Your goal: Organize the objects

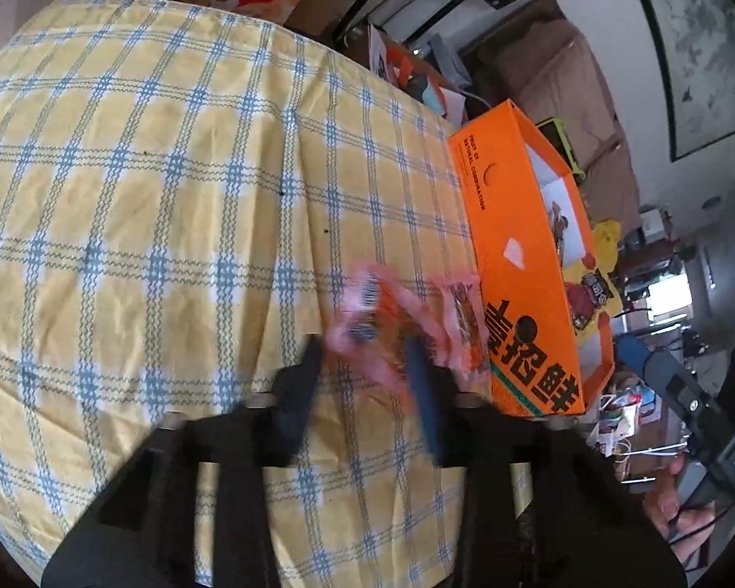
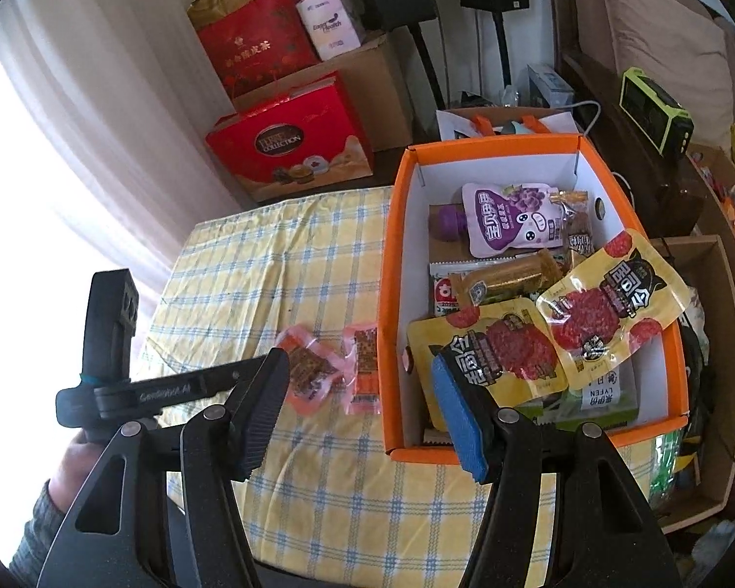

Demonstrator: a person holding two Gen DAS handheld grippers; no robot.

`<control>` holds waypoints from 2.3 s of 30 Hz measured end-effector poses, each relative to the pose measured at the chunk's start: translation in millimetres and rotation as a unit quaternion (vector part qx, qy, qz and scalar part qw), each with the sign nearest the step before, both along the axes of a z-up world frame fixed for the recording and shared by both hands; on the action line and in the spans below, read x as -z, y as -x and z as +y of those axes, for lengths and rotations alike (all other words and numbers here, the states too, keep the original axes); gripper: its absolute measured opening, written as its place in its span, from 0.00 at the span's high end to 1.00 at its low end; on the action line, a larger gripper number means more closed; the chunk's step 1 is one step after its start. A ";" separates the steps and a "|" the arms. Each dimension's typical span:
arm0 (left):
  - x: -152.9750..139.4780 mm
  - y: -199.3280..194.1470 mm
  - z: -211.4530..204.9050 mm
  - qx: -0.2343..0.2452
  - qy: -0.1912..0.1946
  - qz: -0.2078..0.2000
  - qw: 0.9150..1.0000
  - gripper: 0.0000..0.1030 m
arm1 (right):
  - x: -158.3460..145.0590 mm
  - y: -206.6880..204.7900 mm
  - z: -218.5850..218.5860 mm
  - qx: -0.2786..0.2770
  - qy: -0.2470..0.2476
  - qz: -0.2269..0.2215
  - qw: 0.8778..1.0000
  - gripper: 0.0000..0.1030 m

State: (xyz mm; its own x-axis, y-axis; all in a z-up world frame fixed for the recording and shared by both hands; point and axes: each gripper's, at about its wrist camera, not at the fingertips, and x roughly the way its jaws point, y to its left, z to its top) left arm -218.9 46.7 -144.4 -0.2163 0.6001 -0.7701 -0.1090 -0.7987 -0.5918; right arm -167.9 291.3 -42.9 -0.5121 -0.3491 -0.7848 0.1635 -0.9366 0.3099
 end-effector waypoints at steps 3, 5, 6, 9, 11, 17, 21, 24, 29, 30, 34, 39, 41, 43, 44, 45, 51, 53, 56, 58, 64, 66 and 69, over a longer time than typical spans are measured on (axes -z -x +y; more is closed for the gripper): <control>-2.4 0.5 -0.5 -0.001 -0.002 0.008 1.000 0.92 | 1.1 -0.8 1.4 0.001 -0.001 -0.001 1.000 0.39; -8.9 -1.1 -0.9 0.001 -0.004 0.023 1.000 0.93 | 2.4 -0.6 2.4 0.002 -0.002 -0.003 1.000 0.39; -11.8 -1.6 -1.0 0.003 -0.003 0.027 1.000 0.94 | 3.0 -0.4 3.0 0.003 -0.002 -0.003 1.000 0.39; -29.1 -3.6 -4.8 0.007 0.003 0.044 0.999 0.98 | 4.3 0.5 4.4 0.004 -0.002 -0.006 1.000 0.39; -46.1 -5.5 -11.4 0.010 0.021 0.063 0.998 0.98 | 3.0 0.5 3.4 0.002 -0.005 -0.004 1.000 0.39; -91.4 -13.9 -21.5 0.032 0.127 0.112 0.985 1.00 | 2.5 1.5 0.3 0.003 -0.002 -0.002 1.000 0.39; -97.8 -19.8 -12.2 0.063 0.175 0.122 0.975 1.00 | 5.5 2.1 -4.0 -0.001 0.002 -0.005 1.000 0.39; -87.3 -23.8 -2.0 0.084 0.159 0.100 0.979 0.96 | 7.4 2.5 -6.8 -0.002 0.006 -0.009 1.000 0.39; -77.9 -25.6 -2.4 0.066 0.084 0.074 0.991 0.66 | 6.1 2.0 -5.7 0.000 0.008 -0.007 1.000 0.39; -77.7 -25.1 -2.2 0.063 0.082 0.075 0.992 0.66 | 5.0 1.8 -5.1 0.000 0.007 -0.006 1.000 0.39; -72.7 -17.0 -2.1 0.050 0.054 0.064 0.995 0.65 | 0.7 1.1 0.1 0.004 0.004 -0.001 1.000 0.39; -59.0 -3.4 8.9 0.043 0.008 0.047 0.998 0.54 | 1.7 2.2 7.5 0.011 0.008 -0.002 1.000 0.39; -50.4 3.7 16.0 0.039 -0.008 0.036 0.999 0.44 | 3.5 3.0 10.2 0.012 0.007 -0.005 1.000 0.41; -43.2 9.6 23.8 0.041 -0.022 0.031 0.998 0.39 | 3.9 3.1 13.1 0.014 0.008 -0.006 1.000 0.46; -37.5 13.7 28.4 0.041 -0.032 0.022 0.998 0.39 | 4.4 3.6 15.4 0.016 0.011 -0.007 1.000 0.52; -32.7 17.2 32.3 0.039 -0.038 0.013 0.998 0.39 | 4.7 4.0 18.0 0.018 0.013 -0.008 1.000 0.54; -19.5 29.3 58.7 0.053 -0.057 -0.009 0.997 0.41 | 6.3 7.1 29.9 0.027 0.016 -0.009 0.999 0.58; -16.1 32.8 65.7 0.058 -0.056 -0.015 0.997 0.41 | 6.3 7.5 32.4 0.029 0.018 -0.009 0.999 0.58; -12.0 35.0 69.2 0.060 -0.049 -0.021 0.997 0.41 | 6.2 8.1 36.5 0.030 0.019 -0.008 0.999 0.58; -9.6 34.7 69.2 0.057 -0.046 -0.022 0.997 0.43 | 7.2 9.7 38.6 0.033 0.015 -0.008 0.999 0.58; 1.7 34.2 69.8 0.053 -0.056 -0.031 0.997 0.58 | 11.5 13.4 41.8 0.037 0.013 -0.010 0.999 0.58; 7.3 34.6 68.2 0.046 -0.065 -0.038 0.996 0.66 | 12.1 13.1 42.3 0.036 0.015 -0.011 0.999 0.58; 14.3 35.6 64.8 0.035 -0.077 -0.046 0.995 0.66 | 12.9 13.0 42.4 0.036 0.015 -0.012 0.999 0.58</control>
State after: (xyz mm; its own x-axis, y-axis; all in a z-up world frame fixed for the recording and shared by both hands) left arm -254.5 111.5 -158.7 -0.1019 0.7242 -0.6820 -0.1006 -0.6896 -0.7172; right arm -180.9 333.8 -55.8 -0.5172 -0.3363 -0.7871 0.0888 -0.9357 0.3415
